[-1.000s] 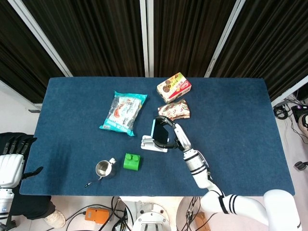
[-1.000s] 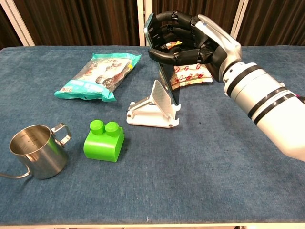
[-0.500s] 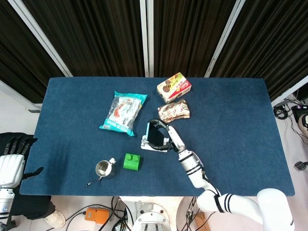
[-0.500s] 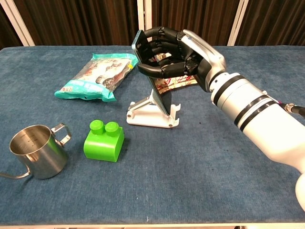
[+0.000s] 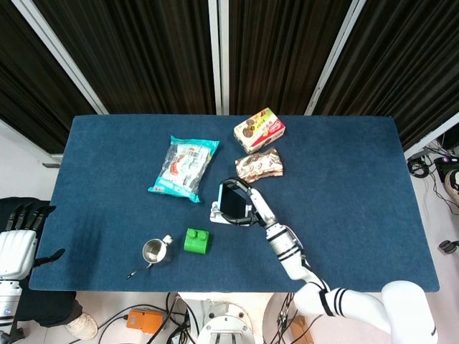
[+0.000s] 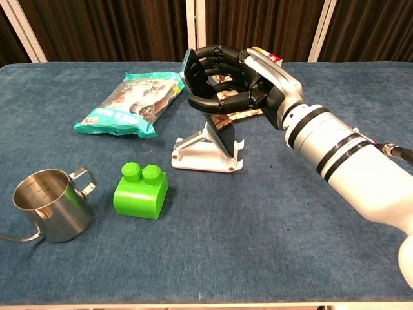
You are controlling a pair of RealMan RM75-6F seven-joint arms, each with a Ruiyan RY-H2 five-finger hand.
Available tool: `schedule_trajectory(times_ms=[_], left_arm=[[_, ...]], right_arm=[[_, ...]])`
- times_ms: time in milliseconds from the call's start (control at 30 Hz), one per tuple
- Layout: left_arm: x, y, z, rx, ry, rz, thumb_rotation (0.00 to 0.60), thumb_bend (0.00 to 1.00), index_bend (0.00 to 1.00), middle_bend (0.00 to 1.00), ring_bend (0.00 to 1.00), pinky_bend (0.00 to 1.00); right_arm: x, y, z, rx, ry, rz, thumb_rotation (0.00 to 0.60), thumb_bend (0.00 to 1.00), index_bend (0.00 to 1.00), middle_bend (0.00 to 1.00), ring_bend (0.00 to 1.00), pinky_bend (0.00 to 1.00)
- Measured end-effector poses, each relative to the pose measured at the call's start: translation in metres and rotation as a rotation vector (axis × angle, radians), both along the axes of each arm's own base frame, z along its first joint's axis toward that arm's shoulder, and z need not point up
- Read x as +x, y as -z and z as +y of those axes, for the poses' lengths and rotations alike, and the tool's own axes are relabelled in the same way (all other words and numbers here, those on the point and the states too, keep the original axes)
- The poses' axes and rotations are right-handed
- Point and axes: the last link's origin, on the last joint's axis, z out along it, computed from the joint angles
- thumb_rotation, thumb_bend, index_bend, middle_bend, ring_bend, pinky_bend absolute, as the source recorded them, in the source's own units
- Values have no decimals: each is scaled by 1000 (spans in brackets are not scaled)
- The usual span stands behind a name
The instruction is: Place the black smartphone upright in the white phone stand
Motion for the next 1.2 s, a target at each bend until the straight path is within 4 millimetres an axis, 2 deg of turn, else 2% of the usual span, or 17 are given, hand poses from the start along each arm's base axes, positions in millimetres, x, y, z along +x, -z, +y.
schedule_trajectory(times_ms=[400,633,767,967,1067,1167,1200], left_arm=[[2,-1,2,0,5,1,600,19,147,155,49,0],[1,0,1,2,2,1,600,19,147,155,49,0],[1,-1,1,3,4,3,600,20,147,155,49,0],[-4,-6,0,15,-12,1,600,19,147,155,49,0],[-6,-8,-2,26,-20,0,600,19,147,155,49,0],[-8,-10,-2,39,-25,-2,600,19,147,155,48,0],[-8,-10,-2,43,-25,-3,600,19,147,155,48,0]], right_arm=[[-4,2,3,38,8,-19,600,435,248,286,140,228],[-6,2,5,61,3,-28,600,434,123,198,67,161],[-10,-8,4,31,-12,-23,600,436,109,170,35,126],[-30,-42,-2,-107,-48,156,600,435,111,171,35,109],[-47,-71,-3,-217,-54,336,600,434,101,170,35,109],[-70,-112,1,-326,-35,550,600,435,91,169,30,108],[-80,-131,5,-364,-19,638,600,435,90,169,28,107]])
